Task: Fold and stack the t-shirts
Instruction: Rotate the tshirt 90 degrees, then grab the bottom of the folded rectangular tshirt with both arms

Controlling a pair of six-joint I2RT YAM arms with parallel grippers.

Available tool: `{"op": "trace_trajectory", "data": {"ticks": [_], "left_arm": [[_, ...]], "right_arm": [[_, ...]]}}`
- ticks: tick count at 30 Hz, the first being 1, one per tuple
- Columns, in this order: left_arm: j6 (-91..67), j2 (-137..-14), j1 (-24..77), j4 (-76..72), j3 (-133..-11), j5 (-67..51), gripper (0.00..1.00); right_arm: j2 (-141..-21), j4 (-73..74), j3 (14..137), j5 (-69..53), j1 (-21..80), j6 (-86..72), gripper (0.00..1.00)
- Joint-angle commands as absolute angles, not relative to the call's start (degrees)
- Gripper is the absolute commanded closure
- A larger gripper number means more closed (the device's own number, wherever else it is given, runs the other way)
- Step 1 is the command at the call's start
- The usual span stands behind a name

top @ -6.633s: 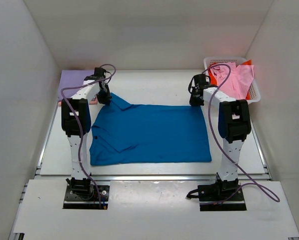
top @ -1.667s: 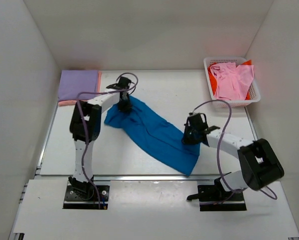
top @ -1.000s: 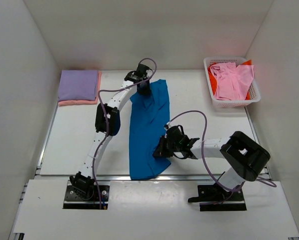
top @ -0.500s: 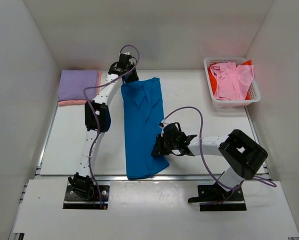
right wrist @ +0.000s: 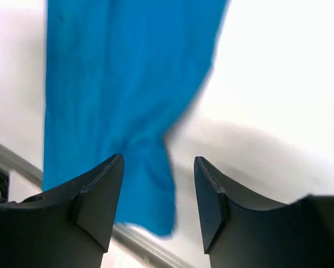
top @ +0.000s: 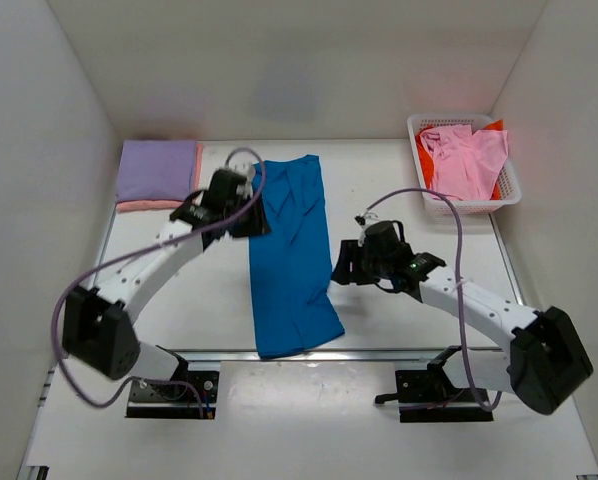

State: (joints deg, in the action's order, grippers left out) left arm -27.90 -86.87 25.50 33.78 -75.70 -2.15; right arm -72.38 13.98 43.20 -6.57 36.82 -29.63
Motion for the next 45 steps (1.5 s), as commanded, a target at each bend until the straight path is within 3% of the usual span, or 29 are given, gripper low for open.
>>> {"op": "trace_trajectory", "data": {"ticks": [1,4,12,17,24,26,29,30,31,33,34,45], "left_arm": [[-31.28,-77.8,28.73,35.68,-60.23,-1.23,0.51],[-34.27,-69.2,31.1,37.96,-50.2,-1.06,0.51],[-44.11,-59.41,38.74,33.76,-31.4,-5.09,0.51],[-49.12,-59.68,45.08,30.85,-27.17,-5.27,0.53],[-50.36,-58.27,45.87,30.42,-25.31,-5.89,0.52],[-50.97,-59.41,46.66,28.92,-24.44,-6.94,0.52],[-52.64,-62.21,50.08,26.99,-25.4,-6.68,0.52],[-52.82,-63.36,51.32,26.98,-25.66,-6.85,0.53],[-52.82,-64.94,52.2,26.81,-25.84,-7.2,0.66],[-52.65,-66.09,53.34,26.9,-26.02,-7.73,0.96],[-52.47,-66.27,53.96,27.24,-26.28,-7.73,1.0],[-52.03,-59.59,50.89,34.8,-26.19,-8.7,1.0]], "right_arm": [[-66.55,22.32,37.63,-10.62,34.64,-28.12,0.49],[-62.5,21.62,31.65,-12.65,35.76,-31.1,0.55],[-59.33,13.64,22.51,-15.02,40.87,-41.47,0.54],[-62.48,8.53,20.48,-17.48,41.31,-42.97,0.55],[-66.26,5.97,20.74,-19.25,43.41,-44.65,0.58],[-66.53,5.28,20.65,-19.6,43.68,-45.26,0.62],[-67.06,5.54,20.83,-19.6,44.56,-45.26,0.8],[-66.89,5.62,20.83,-20.03,44.65,-45.09,0.9],[-66.8,5.71,20.74,-20.21,44.82,-45.7,1.0],[-66.27,7.28,21.17,-20.56,45.17,-45.7,1.0],[-66.27,7.99,21.62,-21.18,45.7,-45.44,1.0],[-62.75,16.51,22.33,-26.53,50.54,-46.67,1.0]]}}
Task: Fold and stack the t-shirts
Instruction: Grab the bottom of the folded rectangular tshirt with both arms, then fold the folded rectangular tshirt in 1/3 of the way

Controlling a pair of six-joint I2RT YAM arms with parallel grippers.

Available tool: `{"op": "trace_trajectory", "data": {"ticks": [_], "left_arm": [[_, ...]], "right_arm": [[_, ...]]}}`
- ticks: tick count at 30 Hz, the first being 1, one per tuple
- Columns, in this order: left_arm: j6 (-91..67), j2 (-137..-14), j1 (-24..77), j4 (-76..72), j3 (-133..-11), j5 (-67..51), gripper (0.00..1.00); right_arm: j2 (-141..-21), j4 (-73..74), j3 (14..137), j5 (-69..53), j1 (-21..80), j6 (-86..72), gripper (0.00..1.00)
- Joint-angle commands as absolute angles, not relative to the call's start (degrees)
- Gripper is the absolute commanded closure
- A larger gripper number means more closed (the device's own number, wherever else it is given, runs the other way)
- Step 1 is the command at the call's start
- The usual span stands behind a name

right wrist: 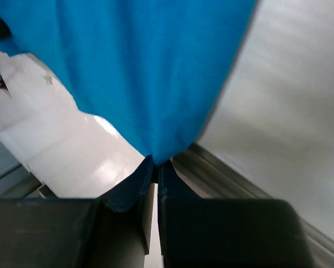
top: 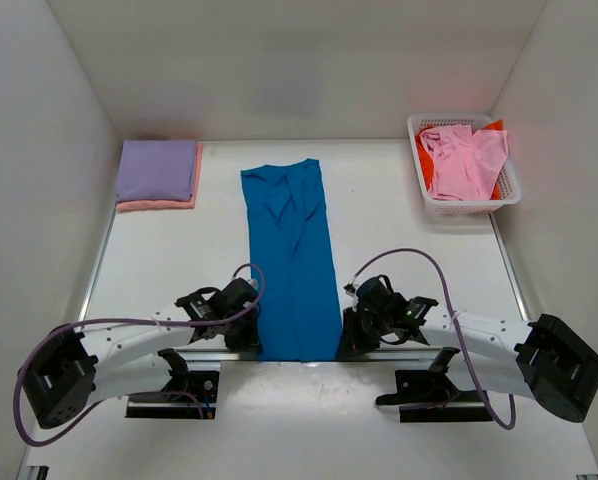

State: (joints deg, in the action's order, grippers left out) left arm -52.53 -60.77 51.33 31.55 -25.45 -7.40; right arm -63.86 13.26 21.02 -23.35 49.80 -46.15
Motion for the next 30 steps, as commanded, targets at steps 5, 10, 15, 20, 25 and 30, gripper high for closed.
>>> {"op": "trace_trajectory", "data": {"ticks": [5,10,15,20,25,30], "left_arm": [[-48.7,-60.82,48.35,37.87,-29.96,-10.81,1.0],[-40.37,-60.64,34.4,41.56,-35.67,-14.58,1.0],[-31.92,-69.85,23.48,42.8,-46.65,-16.96,1.0],[-28.83,-80.83,19.09,40.78,-56.67,-18.89,1.0],[-27.6,-90.68,15.39,38.76,-65.64,-20.39,1.0],[-27.25,-96.84,13.54,38.14,-69.43,-20.13,1.0]], "right_arm": [[-63.1,22.23,27.84,-28.74,46.33,-42.81,1.0],[-66.44,26.27,36.1,-32.87,38.59,-35.62,1.0],[-76.62,30.67,49.01,-32.26,30.51,-27.87,1.0],[-87.09,31.72,60.52,-33.84,24.88,-22.6,1.0],[-97.36,32.6,71.96,-34.71,22.06,-20.22,1.0],[-105.19,33.84,78.82,-35.51,20.83,-18.29,1.0]]}}
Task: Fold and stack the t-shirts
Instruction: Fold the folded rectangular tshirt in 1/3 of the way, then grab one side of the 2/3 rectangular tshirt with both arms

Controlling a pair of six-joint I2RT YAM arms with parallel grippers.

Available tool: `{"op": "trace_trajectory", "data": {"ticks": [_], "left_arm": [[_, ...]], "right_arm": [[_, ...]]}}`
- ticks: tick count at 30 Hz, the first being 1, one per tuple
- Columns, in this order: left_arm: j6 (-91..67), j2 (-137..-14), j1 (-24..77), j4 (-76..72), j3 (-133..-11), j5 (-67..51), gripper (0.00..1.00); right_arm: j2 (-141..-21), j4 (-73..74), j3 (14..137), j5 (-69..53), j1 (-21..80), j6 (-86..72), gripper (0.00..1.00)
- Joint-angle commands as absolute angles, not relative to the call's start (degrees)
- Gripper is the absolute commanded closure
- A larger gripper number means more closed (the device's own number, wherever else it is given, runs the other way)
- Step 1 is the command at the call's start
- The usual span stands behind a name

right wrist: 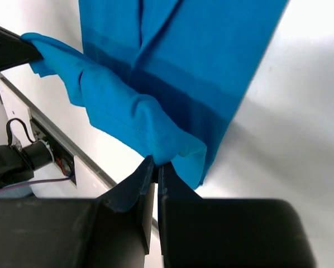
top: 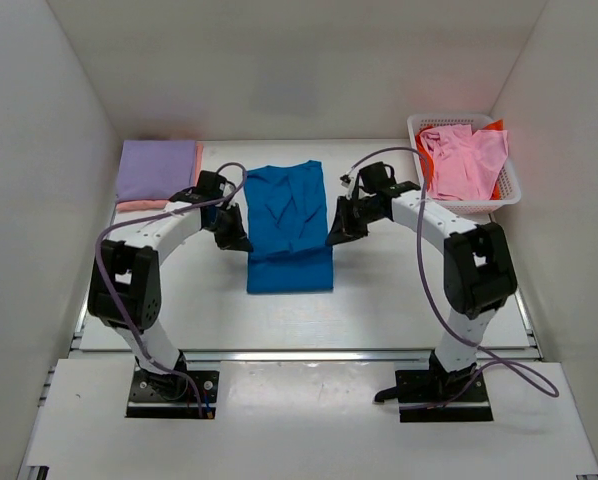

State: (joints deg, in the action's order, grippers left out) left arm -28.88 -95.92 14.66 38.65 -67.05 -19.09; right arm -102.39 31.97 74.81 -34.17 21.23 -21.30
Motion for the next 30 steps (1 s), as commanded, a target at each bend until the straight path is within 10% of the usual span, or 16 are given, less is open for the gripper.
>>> {"op": "trace_trajectory", "data": {"ticks": [1,3,8,30], "left_arm": [[-26.81,-98.07,13.1,38.23,-70.3,-20.39,1.0],[-27.16,-99.05,12.66,38.15,-70.31,-20.21,0.97],[-33.39,-98.27,8.44,27.2,-66.89,-23.63,0.53],[-45.78,-75.93,18.71,21.98,-34.54,-8.44,0.5]], "right_arm": [[-107.03,34.01,80.75,-35.51,20.13,-18.19,1.0],[-109.49,34.36,83.13,-35.68,20.13,-17.75,0.97],[-111.8,28.59,87.1,-36.47,19.42,-20.37,0.7],[-89.38,16.37,47.83,-29.0,23.11,-33.04,0.49]]}}
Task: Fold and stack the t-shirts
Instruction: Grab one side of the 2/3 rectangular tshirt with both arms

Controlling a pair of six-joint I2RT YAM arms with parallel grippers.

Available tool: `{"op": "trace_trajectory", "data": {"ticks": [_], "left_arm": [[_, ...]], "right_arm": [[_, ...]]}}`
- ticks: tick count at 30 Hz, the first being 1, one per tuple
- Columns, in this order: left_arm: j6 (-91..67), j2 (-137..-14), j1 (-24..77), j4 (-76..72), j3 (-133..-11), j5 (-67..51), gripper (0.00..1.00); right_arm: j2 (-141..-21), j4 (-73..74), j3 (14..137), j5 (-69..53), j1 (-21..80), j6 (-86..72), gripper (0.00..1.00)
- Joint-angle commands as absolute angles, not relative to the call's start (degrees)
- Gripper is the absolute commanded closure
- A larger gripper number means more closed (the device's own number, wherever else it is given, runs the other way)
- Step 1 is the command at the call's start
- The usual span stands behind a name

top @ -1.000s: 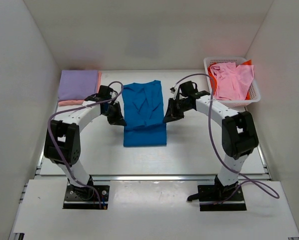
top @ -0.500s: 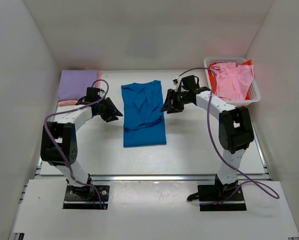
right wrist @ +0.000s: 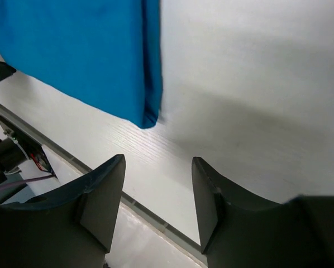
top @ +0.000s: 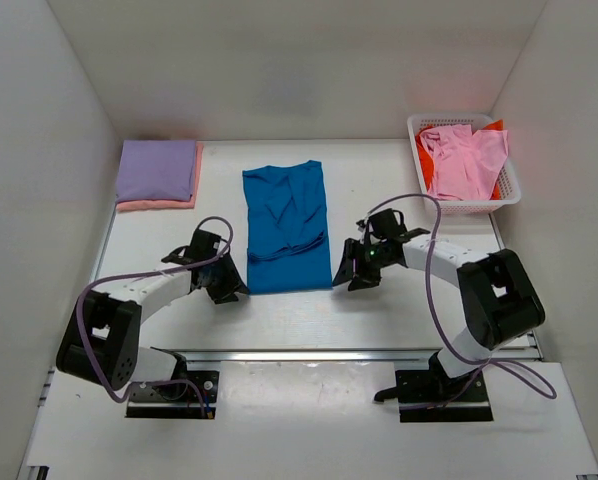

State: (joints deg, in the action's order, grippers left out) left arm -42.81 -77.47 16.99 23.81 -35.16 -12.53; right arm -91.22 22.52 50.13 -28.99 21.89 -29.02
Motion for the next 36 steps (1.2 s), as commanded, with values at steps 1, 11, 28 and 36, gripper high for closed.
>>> {"op": "trace_trajectory", "data": {"ticks": [1,11,28,36], "left_arm": [[-46.66,-76.37,19.59,21.45,-33.76,-7.48,0.5],[-54.4,-80.85,22.93,14.15,-34.27,-5.01,0.53],[-47.63,-71.91,21.53,23.47,-40.02,-7.82,1.0],[-48.43,-63.46,23.37,26.18,-27.7,-10.46,1.0]], "right_arm": [[-89.82,15.3,47.03,-29.26,23.64,-33.31,0.52],[-96.4,6.42,45.96,-29.44,25.75,-37.36,0.55],[-92.55,16.35,56.0,-33.13,23.2,-30.94,1.0],[-86.67,14.15,42.3,-34.01,29.52,-35.06,1.0]]}}
